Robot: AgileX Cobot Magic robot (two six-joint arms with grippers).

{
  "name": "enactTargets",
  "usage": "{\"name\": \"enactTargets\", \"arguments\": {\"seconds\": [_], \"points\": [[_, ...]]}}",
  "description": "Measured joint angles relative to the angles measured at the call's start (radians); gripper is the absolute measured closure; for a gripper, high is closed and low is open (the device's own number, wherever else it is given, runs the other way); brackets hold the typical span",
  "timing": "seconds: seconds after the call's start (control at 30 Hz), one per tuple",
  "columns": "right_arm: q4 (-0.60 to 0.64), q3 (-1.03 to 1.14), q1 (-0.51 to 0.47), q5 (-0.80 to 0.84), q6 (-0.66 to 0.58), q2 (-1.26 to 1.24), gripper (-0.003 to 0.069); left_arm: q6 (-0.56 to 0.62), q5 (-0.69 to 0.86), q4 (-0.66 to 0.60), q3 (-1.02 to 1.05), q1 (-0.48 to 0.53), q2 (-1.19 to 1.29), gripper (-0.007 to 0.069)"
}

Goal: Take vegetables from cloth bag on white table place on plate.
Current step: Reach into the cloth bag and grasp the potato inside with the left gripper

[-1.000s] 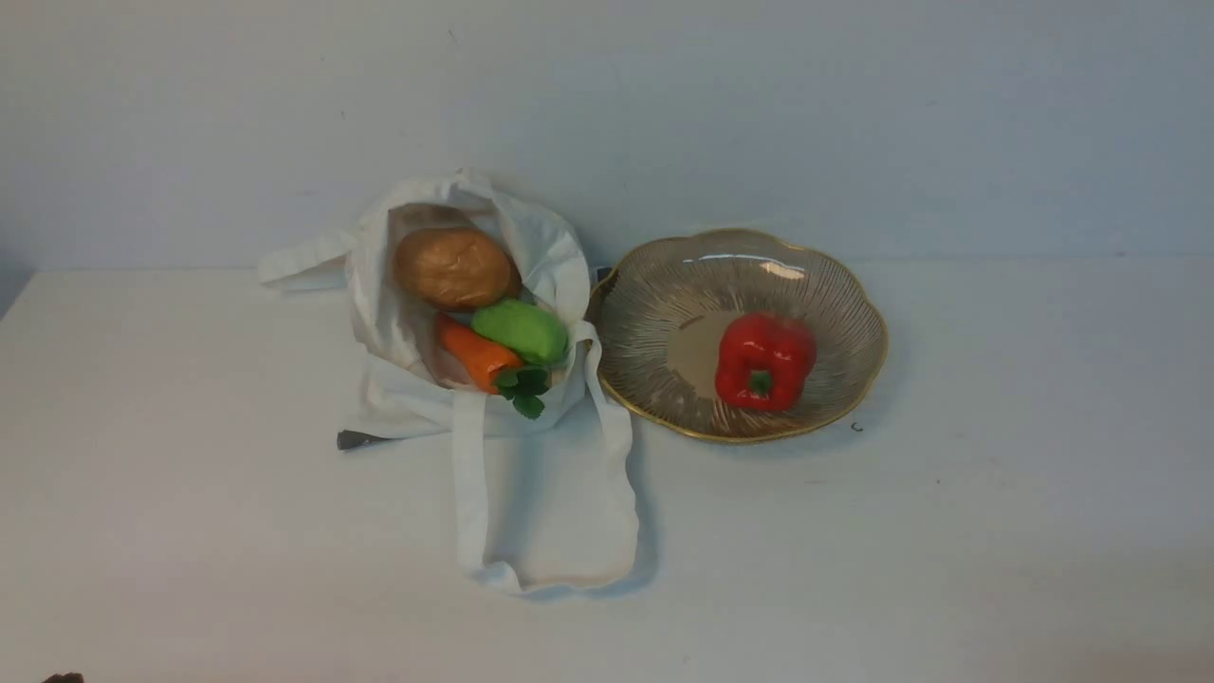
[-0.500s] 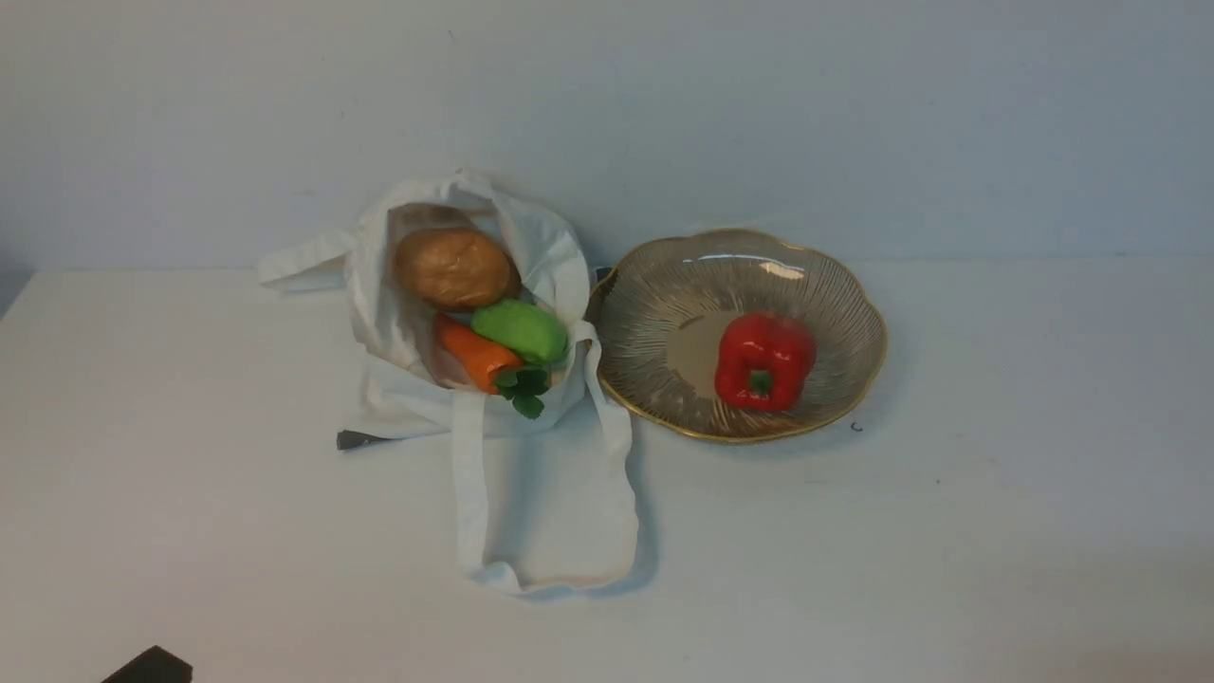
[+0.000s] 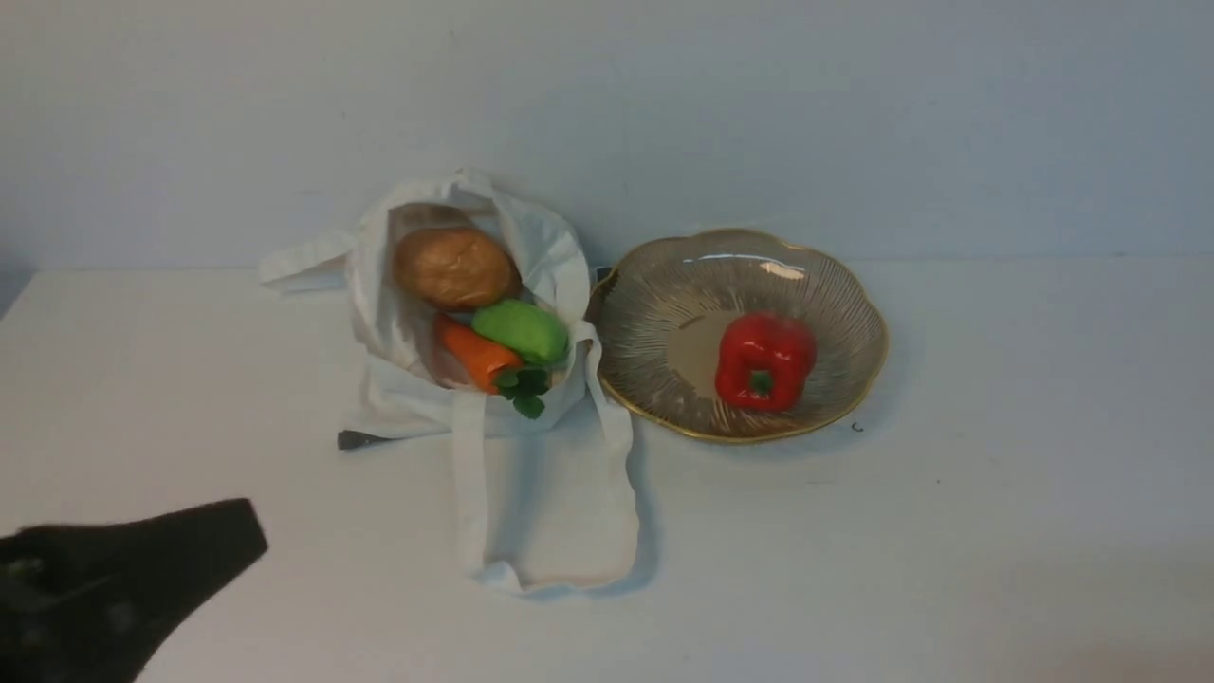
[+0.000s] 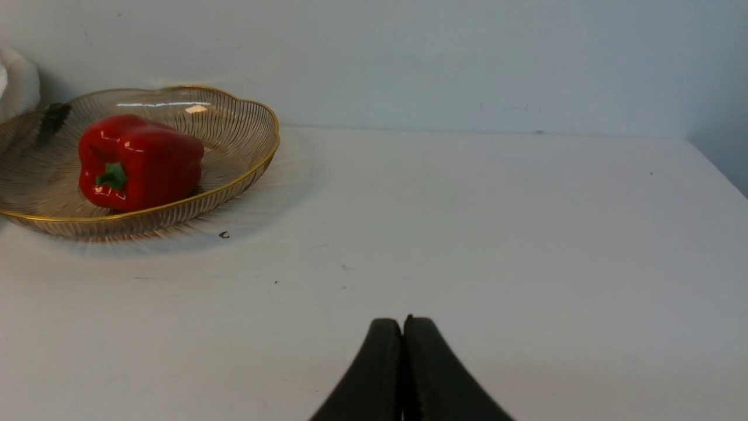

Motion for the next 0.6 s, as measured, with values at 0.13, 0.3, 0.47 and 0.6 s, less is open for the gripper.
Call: {"name": "enactTargets", "arguments": {"seconds": [0.13,0.3,0.47,0.6], "points": [[0.0,0.0,0.0,0.0,0.0,0.0,0.0674,0.023,0.087,0.15,-0.151,0.0,0.291,0.0629],[0.0,0.0,0.0,0.0,0.0,0.0,0.0674,0.037,0.138,0.215,-0.34,-0.002,0.568,0.0624],[0.0,0.0,0.0,0.0,0.0,0.0,0.0674,0.051,0.154,0.202,-0.533,-0.077,0.799,0.0547],[0.0,0.0,0.0,0.0,0.0,0.0,0.0674,0.028,0.155,0.267,-0.708,-0.14,0.981,0.0396]]}}
